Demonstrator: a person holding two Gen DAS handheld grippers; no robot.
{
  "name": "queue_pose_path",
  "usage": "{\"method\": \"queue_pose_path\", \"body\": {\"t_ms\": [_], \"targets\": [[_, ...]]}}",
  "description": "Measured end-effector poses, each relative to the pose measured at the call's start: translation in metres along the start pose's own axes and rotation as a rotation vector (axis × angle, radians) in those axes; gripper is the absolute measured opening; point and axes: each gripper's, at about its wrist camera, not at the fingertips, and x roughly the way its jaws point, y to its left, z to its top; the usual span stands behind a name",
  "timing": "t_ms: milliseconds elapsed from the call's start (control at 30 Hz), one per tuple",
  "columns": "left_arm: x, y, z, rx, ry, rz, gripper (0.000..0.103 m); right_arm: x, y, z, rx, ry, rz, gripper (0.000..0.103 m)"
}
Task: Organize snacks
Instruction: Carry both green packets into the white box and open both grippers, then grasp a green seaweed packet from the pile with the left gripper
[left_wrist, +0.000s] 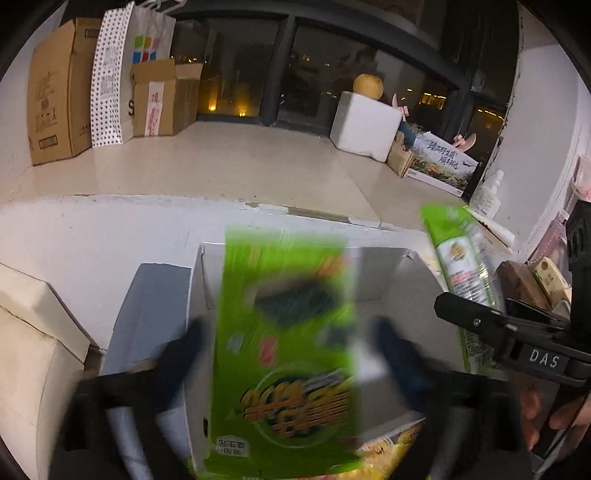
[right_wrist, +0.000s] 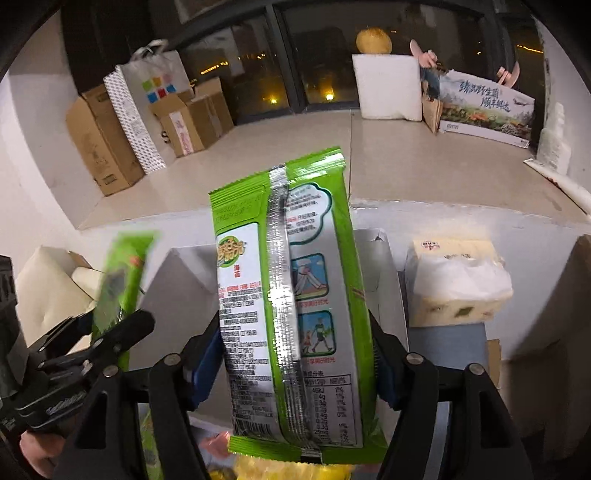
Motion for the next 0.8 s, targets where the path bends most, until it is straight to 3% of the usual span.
{"method": "queue_pose_path", "body": {"t_ms": [33, 100, 267, 433, 600, 800], "targets": [[0.004, -0.001, 0.000, 0.016, 0.010, 0.021, 0.103, 0.004, -0.002, 0.001, -0.005, -0.003, -0.029, 0.098], [0.007, 0.000, -0.001, 0.037, 0.008, 0.051, 0.103, 0.005, -0.005, -0.001, -0.012, -0.020, -0.102, 0.103], [0.000, 0.008, -0.008, 0.052, 0.003, 0.033, 0.103, -0.006, -0.011, -0.008, -0.022, -0.045, -0.075, 0.103], [-0.027, 0.010, -0.018, 0.090, -0.032, -0.005, 0.103, -0.052, -0.007, -0.021, -0.026, -0.136, -0.042, 0.103], [-0.074, 0.006, -0.056, 0.173, -0.070, 0.025, 0.103, -0.103, 0.007, -0.057, -0.096, -0.184, 0.039, 0.103], [-0.109, 0.017, -0.121, 0.150, 0.007, 0.046, 0.103, -0.134, 0.030, -0.125, -0.153, -0.177, 0.049, 0.103]]}}
